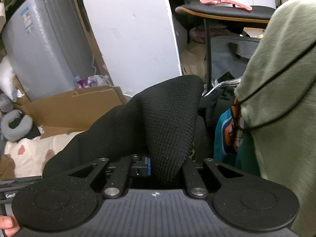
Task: Fold clothes
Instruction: 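Carry the lifted clothes stack with both grippers toward the black clothes pile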
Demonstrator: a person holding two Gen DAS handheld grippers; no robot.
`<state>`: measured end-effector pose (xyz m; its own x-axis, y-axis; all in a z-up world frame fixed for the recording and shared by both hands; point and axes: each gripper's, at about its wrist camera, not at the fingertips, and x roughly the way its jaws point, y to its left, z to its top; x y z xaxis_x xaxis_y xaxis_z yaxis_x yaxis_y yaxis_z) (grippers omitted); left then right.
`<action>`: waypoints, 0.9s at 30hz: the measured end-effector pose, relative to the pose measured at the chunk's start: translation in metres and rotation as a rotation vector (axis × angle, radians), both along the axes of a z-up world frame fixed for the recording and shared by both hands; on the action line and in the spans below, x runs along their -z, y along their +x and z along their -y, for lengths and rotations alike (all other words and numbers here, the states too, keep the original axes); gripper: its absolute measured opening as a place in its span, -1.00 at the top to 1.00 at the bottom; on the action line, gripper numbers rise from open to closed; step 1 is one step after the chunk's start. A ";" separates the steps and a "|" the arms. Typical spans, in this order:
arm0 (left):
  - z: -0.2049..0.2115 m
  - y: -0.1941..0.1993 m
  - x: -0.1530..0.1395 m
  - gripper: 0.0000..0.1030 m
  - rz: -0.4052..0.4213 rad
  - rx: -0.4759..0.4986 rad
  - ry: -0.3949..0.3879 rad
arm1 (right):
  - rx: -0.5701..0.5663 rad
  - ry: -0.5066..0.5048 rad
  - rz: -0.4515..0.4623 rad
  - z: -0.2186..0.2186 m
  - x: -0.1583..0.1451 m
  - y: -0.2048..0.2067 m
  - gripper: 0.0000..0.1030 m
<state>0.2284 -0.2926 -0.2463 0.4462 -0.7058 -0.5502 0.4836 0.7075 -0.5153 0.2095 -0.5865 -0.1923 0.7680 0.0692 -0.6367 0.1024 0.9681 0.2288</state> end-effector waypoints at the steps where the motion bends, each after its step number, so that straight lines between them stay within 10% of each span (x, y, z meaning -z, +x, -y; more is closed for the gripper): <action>1: 0.000 0.007 0.006 0.57 -0.007 -0.001 -0.009 | -0.002 0.001 0.000 0.002 0.005 0.007 0.82; 27: 0.033 0.120 0.071 0.57 -0.020 0.036 -0.007 | -0.004 -0.032 -0.053 0.034 0.080 0.146 0.82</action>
<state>0.3488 -0.3252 -0.3176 0.4097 -0.7248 -0.5540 0.4979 0.6865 -0.5300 0.3556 -0.6209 -0.2727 0.7331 0.0516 -0.6781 0.1093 0.9752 0.1924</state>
